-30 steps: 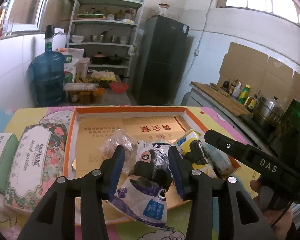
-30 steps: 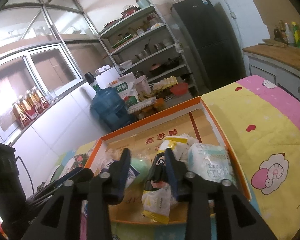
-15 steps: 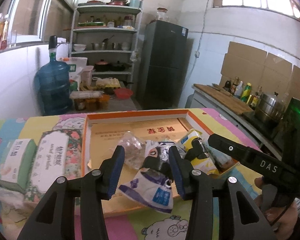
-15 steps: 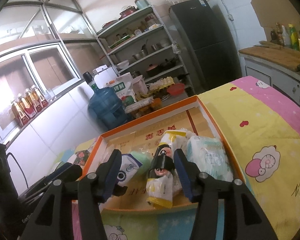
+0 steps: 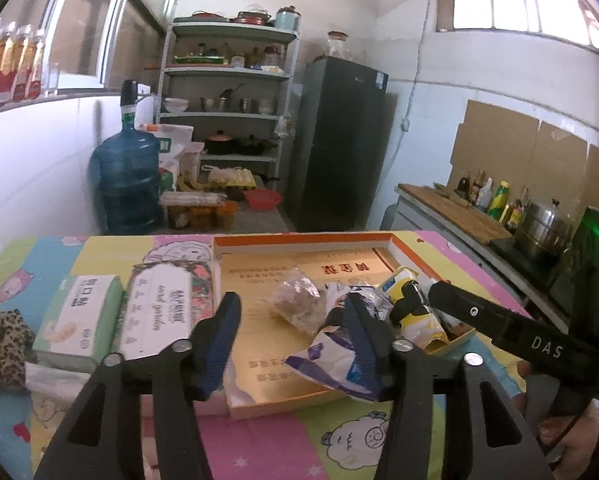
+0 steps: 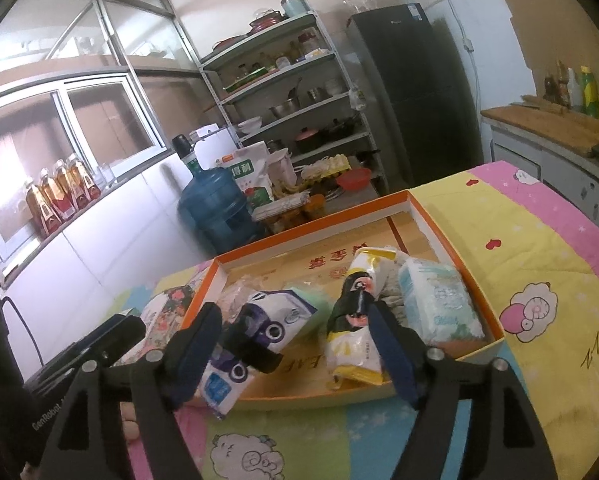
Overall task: Organize soft objects
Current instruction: 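Lower both items into the box and open both tools to release, then withdraw both tools from the box and reach the left tool to the plush bunny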
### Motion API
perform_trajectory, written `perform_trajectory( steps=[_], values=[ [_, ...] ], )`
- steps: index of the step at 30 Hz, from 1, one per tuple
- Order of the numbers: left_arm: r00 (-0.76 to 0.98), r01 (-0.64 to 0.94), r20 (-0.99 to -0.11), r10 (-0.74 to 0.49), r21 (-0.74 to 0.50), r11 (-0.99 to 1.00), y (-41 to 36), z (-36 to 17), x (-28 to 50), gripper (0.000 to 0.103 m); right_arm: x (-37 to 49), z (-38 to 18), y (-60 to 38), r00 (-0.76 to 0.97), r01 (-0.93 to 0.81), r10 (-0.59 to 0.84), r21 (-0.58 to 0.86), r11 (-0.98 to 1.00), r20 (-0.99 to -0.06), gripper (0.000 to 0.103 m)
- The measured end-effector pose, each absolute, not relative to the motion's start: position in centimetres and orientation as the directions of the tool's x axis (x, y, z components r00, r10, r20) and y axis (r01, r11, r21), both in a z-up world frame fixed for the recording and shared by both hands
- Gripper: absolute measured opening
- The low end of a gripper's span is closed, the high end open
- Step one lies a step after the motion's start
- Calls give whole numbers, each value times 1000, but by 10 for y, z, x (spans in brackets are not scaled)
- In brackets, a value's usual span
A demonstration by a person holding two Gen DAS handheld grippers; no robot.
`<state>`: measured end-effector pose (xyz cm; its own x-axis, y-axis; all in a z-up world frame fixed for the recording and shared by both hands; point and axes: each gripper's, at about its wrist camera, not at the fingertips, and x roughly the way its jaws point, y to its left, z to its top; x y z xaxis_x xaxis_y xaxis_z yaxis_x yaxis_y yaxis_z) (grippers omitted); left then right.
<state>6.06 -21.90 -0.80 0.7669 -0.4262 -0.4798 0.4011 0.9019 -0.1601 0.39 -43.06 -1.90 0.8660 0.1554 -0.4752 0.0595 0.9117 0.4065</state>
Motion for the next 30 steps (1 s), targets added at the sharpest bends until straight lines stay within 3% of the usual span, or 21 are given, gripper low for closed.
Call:
perform_trajectory(
  steps=[30],
  values=[
    [836,275,-437,-332,-189,943,-91,3,30,58,-11,5,-320,852,-33,197,324,945,-486,76]
  ],
)
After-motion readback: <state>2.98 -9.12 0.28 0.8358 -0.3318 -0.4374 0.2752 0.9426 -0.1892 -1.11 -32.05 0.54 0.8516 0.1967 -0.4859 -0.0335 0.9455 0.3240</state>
